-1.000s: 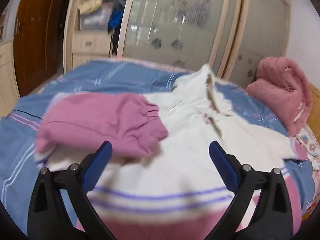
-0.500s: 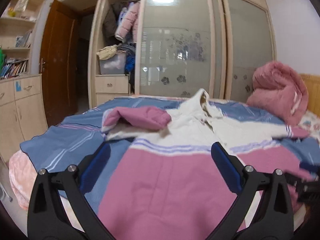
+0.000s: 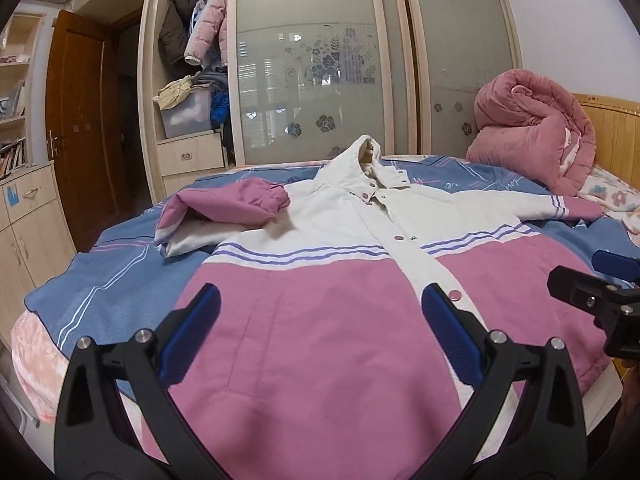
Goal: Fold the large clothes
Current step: 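Carry the held sleeve across the jacket body and open the left tool, then close the right tool on the cuff of the folded pink sleeve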
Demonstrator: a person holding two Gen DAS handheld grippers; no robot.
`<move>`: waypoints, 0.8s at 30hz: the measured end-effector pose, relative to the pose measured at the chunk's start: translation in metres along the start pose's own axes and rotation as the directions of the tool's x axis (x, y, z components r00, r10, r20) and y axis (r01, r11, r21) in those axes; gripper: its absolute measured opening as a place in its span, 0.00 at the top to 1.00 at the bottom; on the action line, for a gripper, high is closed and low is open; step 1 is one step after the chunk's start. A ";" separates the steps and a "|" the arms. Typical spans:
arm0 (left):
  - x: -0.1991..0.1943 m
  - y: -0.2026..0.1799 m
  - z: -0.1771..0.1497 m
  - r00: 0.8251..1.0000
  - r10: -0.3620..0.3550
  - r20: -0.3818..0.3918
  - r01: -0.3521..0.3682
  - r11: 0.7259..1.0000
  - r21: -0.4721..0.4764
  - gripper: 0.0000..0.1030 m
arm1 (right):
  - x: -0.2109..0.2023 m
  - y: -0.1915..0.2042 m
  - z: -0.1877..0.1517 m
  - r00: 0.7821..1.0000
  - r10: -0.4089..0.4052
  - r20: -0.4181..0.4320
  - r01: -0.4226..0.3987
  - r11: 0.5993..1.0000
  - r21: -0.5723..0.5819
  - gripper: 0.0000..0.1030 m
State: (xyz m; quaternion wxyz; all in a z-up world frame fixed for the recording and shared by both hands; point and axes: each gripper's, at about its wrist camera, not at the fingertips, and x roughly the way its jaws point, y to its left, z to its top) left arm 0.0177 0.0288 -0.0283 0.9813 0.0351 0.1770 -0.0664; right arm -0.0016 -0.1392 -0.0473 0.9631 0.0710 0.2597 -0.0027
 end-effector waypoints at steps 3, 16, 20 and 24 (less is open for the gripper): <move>-0.002 0.001 0.002 1.000 -0.015 0.019 0.015 1.000 -0.018 0.02 | 0.001 0.002 0.000 1.000 0.017 0.001 -0.017 1.000 0.007 0.01; 0.009 -0.002 0.066 0.994 -0.073 0.076 0.079 0.994 -0.075 0.02 | 0.010 -0.008 0.000 1.000 0.027 -0.016 -0.027 1.000 -0.006 0.01; 0.020 0.001 0.032 0.998 -0.052 0.035 0.055 0.994 -0.098 0.02 | 0.013 -0.023 -0.006 0.999 0.041 -0.035 -0.040 0.999 0.029 0.01; 0.046 0.008 0.037 0.994 -0.059 -0.095 0.052 0.995 -0.079 0.02 | 0.022 -0.033 -0.008 0.992 0.098 -0.085 -0.092 0.993 0.069 0.01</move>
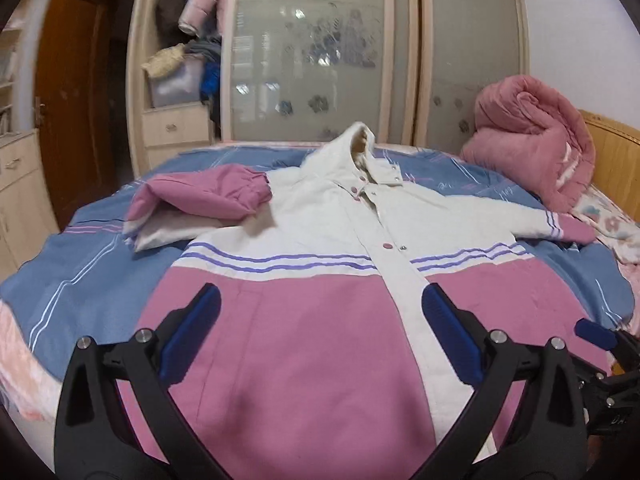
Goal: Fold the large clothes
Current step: 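Close the right tool on the cuff of the folded pink sleeve, then drag the held sleeve across the folded side toward the collar, release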
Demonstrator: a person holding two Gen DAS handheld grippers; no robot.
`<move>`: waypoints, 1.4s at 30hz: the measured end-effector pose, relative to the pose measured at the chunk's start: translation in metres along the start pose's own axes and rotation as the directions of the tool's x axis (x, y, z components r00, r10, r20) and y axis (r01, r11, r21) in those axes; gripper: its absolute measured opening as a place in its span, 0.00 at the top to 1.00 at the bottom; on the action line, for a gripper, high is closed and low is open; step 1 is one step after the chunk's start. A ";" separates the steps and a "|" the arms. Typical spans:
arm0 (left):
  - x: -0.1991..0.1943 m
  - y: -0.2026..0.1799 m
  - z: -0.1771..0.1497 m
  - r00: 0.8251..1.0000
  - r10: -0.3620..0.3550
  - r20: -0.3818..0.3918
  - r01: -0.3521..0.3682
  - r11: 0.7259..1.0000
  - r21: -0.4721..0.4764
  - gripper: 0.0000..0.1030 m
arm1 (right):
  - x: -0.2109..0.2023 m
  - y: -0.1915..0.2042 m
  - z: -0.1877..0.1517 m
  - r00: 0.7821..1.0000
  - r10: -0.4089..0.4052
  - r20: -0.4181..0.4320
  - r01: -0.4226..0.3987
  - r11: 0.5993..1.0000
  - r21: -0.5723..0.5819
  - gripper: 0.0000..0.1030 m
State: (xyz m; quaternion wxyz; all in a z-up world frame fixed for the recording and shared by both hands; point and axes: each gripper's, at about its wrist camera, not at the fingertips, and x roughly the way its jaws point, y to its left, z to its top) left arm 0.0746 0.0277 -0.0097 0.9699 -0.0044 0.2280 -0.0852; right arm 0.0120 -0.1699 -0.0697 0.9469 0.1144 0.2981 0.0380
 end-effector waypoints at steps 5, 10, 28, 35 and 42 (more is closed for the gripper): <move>0.005 0.040 0.026 0.996 0.080 0.044 -0.079 0.996 -0.032 0.02 | 0.013 0.021 0.035 0.983 0.159 -0.093 -0.156 0.987 0.040 0.01; 0.025 0.091 0.063 0.991 0.114 0.071 -0.107 0.990 -0.096 0.02 | 0.056 0.065 0.110 0.964 0.217 -0.152 -0.221 0.975 -0.004 0.01; 0.037 0.196 0.070 0.981 0.173 0.092 -0.139 0.944 -0.298 0.02 | 0.314 0.179 0.204 0.844 0.266 -0.466 -0.269 0.961 0.062 0.64; 0.037 0.207 0.071 0.982 0.168 0.085 -0.132 0.938 -0.322 0.02 | 0.337 0.199 0.201 0.831 0.271 -0.485 -0.280 0.958 0.056 0.95; 0.035 0.219 0.067 0.985 0.158 0.072 -0.121 0.923 -0.366 0.02 | 0.313 0.185 0.224 0.884 0.273 -0.380 -0.273 0.960 0.055 0.97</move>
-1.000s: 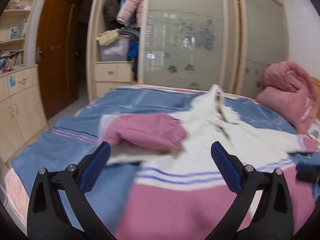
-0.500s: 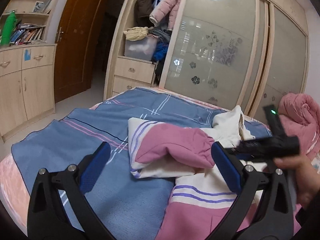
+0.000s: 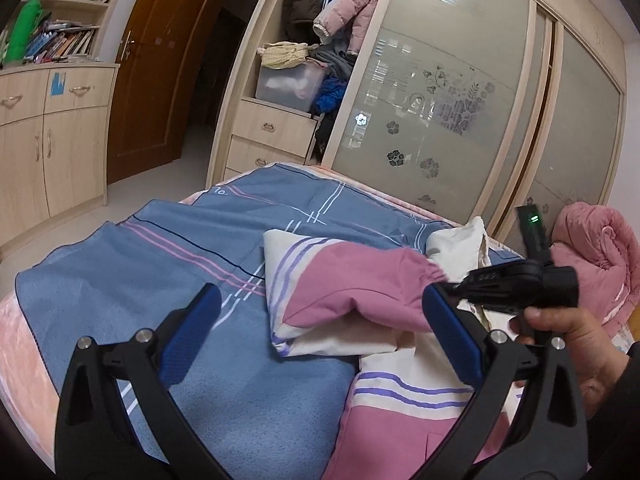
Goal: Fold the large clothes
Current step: 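Drag the held sleeve across the folded side toward the collar, release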
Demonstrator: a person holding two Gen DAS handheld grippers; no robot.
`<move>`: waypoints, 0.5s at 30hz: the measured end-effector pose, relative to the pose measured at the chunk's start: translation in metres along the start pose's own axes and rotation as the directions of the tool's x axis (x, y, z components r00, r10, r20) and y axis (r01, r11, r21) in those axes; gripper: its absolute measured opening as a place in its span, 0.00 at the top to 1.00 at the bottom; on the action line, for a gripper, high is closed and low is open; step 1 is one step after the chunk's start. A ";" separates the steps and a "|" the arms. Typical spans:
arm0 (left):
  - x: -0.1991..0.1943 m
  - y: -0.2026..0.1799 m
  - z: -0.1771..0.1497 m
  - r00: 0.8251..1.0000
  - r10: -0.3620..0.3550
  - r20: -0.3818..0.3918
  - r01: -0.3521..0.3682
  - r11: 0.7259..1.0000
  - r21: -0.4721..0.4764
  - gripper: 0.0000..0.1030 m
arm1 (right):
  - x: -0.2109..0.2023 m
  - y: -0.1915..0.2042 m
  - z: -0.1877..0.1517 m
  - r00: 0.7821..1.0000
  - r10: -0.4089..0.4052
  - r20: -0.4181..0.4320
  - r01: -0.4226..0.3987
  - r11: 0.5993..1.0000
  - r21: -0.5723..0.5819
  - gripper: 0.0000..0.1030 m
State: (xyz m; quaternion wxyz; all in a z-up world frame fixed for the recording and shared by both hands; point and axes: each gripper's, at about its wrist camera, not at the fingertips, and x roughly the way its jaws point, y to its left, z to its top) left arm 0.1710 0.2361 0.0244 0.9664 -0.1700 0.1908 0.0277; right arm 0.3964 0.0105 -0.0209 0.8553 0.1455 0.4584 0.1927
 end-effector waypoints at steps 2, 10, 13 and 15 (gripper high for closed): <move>-0.001 -0.001 0.000 1.000 -0.001 -0.001 0.001 1.000 0.008 0.02 | -0.018 -0.004 0.007 0.999 -0.013 0.048 0.013 1.000 0.000 0.97; 0.000 -0.013 -0.005 1.000 -0.021 -0.015 0.022 0.999 0.043 0.02 | -0.080 -0.072 0.010 0.977 -0.162 0.138 0.150 0.984 0.093 0.97; 0.001 -0.023 -0.007 0.999 -0.025 -0.021 0.027 0.997 0.073 0.02 | -0.072 -0.102 -0.008 0.972 -0.227 0.065 0.221 0.970 0.098 0.94; 0.003 -0.029 -0.008 0.999 -0.028 -0.023 0.030 0.995 0.092 0.02 | -0.054 -0.113 -0.026 0.975 -0.222 -0.001 0.221 0.971 0.087 0.84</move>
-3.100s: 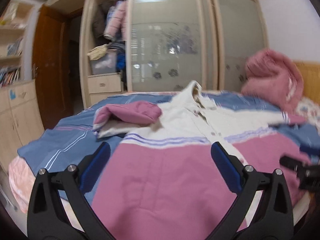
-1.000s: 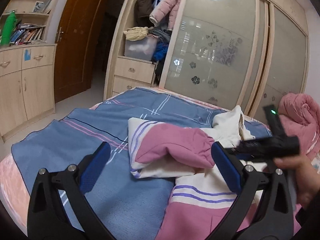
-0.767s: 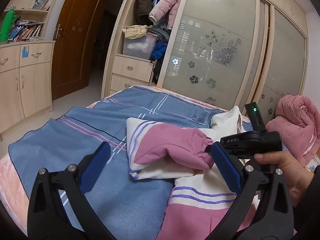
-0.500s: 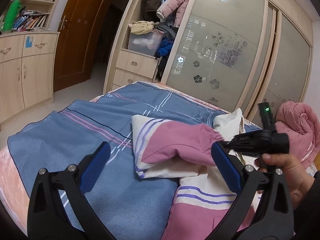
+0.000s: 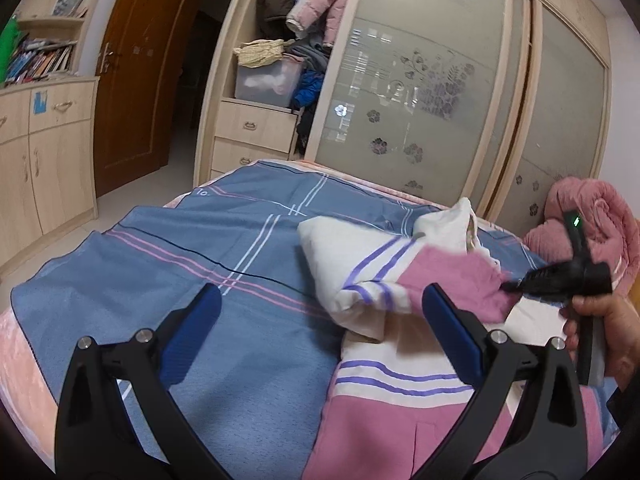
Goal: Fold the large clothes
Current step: 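Drag the held sleeve across the folded side toward the collar, release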
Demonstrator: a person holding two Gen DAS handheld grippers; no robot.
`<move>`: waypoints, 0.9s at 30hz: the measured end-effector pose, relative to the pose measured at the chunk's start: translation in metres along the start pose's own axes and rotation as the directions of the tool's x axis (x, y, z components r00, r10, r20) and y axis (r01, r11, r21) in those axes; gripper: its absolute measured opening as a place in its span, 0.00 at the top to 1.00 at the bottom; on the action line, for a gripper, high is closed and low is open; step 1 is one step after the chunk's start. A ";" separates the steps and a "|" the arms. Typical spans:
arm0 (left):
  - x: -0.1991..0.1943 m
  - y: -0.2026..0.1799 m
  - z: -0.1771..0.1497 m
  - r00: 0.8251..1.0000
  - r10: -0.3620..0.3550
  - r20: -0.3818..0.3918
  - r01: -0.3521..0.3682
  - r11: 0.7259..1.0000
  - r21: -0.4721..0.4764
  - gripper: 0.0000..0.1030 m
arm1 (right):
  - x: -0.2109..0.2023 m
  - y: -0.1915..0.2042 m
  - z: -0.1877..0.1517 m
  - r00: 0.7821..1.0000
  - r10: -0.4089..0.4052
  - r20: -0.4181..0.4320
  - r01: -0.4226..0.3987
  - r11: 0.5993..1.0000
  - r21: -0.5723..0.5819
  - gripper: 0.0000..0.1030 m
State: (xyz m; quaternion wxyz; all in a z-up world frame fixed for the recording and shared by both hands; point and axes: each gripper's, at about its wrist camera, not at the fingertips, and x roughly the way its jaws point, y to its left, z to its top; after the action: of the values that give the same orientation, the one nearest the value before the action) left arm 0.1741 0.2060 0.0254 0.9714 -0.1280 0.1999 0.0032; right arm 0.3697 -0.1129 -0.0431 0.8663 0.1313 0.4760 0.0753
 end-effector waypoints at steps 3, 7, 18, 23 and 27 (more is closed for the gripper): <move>0.006 -0.008 -0.002 1.000 -0.002 -0.018 0.002 1.000 0.018 0.02 | 0.005 -0.009 -0.020 1.000 -0.007 0.018 0.007 1.000 0.020 0.29; 0.013 -0.016 -0.005 0.999 -0.007 -0.041 0.008 1.000 0.017 0.02 | -0.018 -0.037 -0.043 0.988 0.048 0.149 -0.068 0.990 0.126 0.28; 0.020 -0.050 -0.016 0.999 -0.003 -0.045 0.008 0.994 0.110 0.02 | 0.016 -0.032 -0.032 0.989 0.148 0.017 -0.149 0.983 0.103 0.39; 0.022 -0.058 -0.019 0.998 -0.028 -0.051 0.034 0.991 0.129 0.02 | 0.039 -0.010 -0.028 0.986 0.163 -0.023 -0.162 0.986 0.032 0.94; 0.023 -0.060 -0.020 0.997 -0.045 -0.055 0.052 0.990 0.132 0.02 | 0.025 -0.005 -0.024 0.988 0.152 0.017 -0.152 0.988 0.004 0.96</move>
State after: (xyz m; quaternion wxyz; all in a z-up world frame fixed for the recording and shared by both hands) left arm 0.1907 0.1422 0.0134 0.9720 -0.0675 0.2218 -0.0373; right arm 0.3630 -0.1079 -0.0767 0.8617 0.1699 0.4576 0.1387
